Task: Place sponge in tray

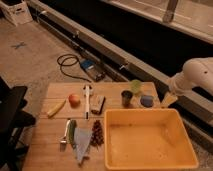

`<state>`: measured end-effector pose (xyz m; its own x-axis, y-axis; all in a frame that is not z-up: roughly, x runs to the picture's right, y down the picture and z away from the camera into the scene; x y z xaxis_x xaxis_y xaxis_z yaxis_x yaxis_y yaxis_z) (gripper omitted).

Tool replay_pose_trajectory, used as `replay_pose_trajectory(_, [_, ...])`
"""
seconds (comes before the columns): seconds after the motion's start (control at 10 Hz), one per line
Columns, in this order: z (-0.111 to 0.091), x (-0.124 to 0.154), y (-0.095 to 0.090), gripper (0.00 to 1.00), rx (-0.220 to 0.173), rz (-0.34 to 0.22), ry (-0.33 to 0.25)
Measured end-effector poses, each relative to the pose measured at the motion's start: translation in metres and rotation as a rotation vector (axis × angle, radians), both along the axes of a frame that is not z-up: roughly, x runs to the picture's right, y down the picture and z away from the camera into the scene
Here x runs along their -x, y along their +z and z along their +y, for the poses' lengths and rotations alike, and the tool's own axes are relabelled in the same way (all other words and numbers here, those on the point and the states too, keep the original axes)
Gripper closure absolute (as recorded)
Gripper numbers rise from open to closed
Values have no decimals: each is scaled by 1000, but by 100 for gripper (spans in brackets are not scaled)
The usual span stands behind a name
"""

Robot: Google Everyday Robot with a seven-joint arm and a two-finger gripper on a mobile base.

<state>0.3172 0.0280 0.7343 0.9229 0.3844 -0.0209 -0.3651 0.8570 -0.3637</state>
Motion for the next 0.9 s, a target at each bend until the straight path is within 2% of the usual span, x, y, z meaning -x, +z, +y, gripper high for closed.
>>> replay_pose_trajectory(0.4, [-16, 26, 15, 20, -16, -46, -16])
replay_pose_trajectory(0.9, [-5, 46, 50, 20, 71, -98, 8])
